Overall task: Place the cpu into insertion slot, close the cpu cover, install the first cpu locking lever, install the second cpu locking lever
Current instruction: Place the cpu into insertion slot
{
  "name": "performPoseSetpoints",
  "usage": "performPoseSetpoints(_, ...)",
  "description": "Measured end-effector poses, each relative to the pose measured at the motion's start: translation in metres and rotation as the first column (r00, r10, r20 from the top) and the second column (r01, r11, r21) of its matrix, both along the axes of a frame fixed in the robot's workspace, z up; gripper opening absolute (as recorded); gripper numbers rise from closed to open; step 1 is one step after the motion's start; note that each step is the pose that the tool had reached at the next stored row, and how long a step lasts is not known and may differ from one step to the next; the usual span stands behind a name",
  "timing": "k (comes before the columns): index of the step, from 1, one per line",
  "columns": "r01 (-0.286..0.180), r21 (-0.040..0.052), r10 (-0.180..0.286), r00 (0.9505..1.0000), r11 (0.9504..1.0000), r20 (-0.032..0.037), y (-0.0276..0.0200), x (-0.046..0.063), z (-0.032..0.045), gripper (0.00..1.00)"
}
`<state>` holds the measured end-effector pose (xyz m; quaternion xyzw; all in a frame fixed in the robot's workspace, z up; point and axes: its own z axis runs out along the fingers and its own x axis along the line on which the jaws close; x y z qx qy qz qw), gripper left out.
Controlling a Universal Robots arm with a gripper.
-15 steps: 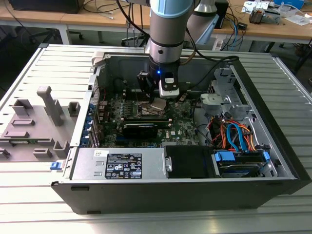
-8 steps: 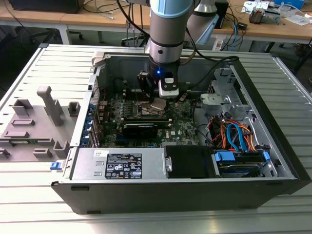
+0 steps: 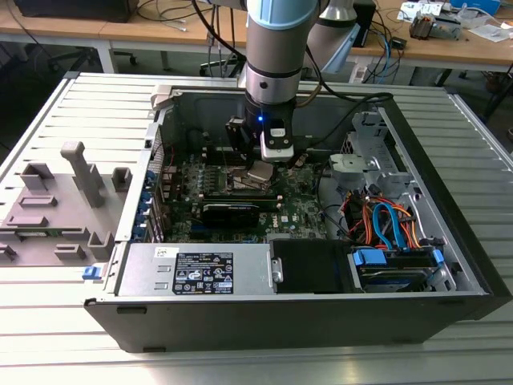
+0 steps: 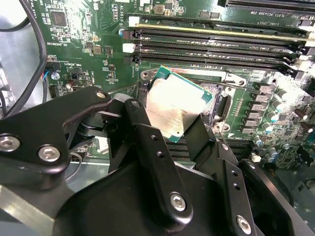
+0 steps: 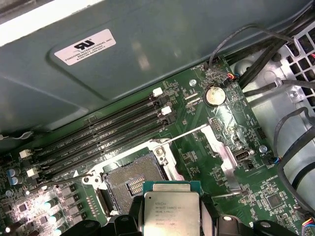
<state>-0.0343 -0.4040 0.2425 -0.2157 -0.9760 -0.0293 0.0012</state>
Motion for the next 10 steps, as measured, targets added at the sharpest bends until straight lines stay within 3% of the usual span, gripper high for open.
performPoseSetpoints(10, 0.013, 0.0000, -0.013, 0.9999, 0.9999, 0.0001, 0.0000, 0.0000, 0.0000, 0.55)
